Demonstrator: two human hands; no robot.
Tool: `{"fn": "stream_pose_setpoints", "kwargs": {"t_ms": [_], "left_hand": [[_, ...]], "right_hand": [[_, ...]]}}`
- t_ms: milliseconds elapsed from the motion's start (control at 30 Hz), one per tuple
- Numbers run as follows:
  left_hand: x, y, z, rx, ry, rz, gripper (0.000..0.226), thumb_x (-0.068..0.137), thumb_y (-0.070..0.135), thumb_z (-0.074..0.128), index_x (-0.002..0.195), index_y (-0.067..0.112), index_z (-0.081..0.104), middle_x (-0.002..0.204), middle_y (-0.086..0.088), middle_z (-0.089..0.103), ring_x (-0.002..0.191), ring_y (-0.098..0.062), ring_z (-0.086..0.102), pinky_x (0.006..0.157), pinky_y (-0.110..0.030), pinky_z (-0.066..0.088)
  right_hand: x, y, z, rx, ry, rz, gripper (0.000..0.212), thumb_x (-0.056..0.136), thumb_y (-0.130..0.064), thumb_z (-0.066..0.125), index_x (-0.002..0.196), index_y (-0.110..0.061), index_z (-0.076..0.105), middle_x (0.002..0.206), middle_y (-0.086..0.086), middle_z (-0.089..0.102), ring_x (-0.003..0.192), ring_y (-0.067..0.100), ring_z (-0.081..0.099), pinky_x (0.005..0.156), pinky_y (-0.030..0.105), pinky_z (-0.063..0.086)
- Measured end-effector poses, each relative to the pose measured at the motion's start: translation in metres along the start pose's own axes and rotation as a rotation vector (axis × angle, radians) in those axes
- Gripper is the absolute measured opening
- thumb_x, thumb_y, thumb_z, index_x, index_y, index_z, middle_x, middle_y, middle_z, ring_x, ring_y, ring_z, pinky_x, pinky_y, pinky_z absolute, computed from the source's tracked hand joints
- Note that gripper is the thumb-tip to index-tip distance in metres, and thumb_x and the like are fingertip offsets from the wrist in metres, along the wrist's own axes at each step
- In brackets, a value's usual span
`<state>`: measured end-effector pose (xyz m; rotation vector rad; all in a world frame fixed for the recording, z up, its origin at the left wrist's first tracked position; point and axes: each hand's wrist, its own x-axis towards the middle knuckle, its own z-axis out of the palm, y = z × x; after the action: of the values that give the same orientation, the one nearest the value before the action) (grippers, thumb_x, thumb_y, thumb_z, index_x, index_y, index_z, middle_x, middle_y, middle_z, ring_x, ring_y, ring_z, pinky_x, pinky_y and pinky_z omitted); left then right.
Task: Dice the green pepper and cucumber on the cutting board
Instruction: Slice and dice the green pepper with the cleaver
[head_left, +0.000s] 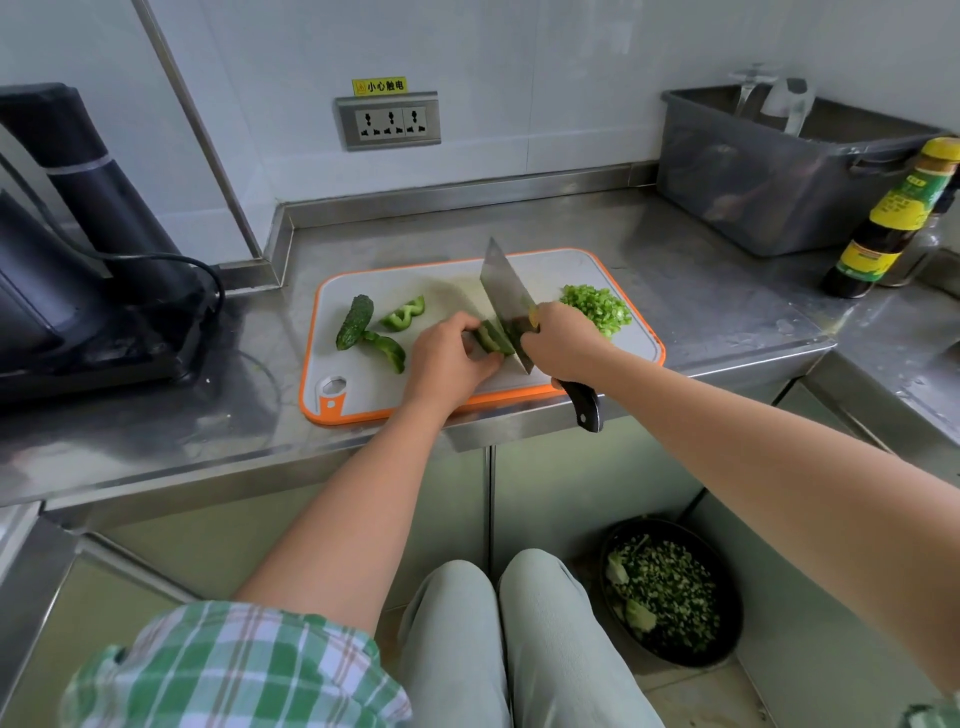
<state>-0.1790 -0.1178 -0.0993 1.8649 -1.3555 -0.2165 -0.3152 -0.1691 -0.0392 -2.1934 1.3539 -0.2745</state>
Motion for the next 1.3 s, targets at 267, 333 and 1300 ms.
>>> {"fn": "stream_pose_setpoints", "kwargs": {"t_ms": [267,333,1300], "left_hand": [[0.000,-0.001,0.002,-0.003,0.001,0.001,0.042,0.076,0.023,0.076,0.115,0.011,0.065,0.096,-0.006,0.069,0.089,-0.021,0.063,0.077,-0.025,0.046],[0.000,-0.001,0.002,-0.006,0.005,0.004,0.040,0.076,0.022,0.076,0.113,0.012,0.066,0.095,-0.006,0.069,0.087,-0.020,0.062,0.075,-0.024,0.044],[0.000,0.000,0.001,0.008,-0.008,0.032,0.034,0.075,0.021,0.075,0.108,0.013,0.069,0.087,-0.003,0.067,0.084,-0.022,0.060,0.069,-0.028,0.042]], "right_hand": [[-0.002,0.000,-0.022,0.052,-0.075,-0.001,0.009,0.089,-0.006,0.041,0.081,-0.005,0.046,0.064,0.011,0.050,0.040,0.023,0.049,0.039,0.022,0.040],[-0.003,-0.004,-0.025,0.012,-0.120,0.016,0.009,0.088,-0.004,0.040,0.080,-0.005,0.044,0.066,0.013,0.050,0.041,0.023,0.050,0.042,0.023,0.041],[-0.014,-0.020,-0.022,-0.167,-0.187,0.022,0.008,0.084,0.001,0.041,0.089,-0.001,0.047,0.062,0.015,0.049,0.045,0.024,0.047,0.045,0.025,0.038]]}}
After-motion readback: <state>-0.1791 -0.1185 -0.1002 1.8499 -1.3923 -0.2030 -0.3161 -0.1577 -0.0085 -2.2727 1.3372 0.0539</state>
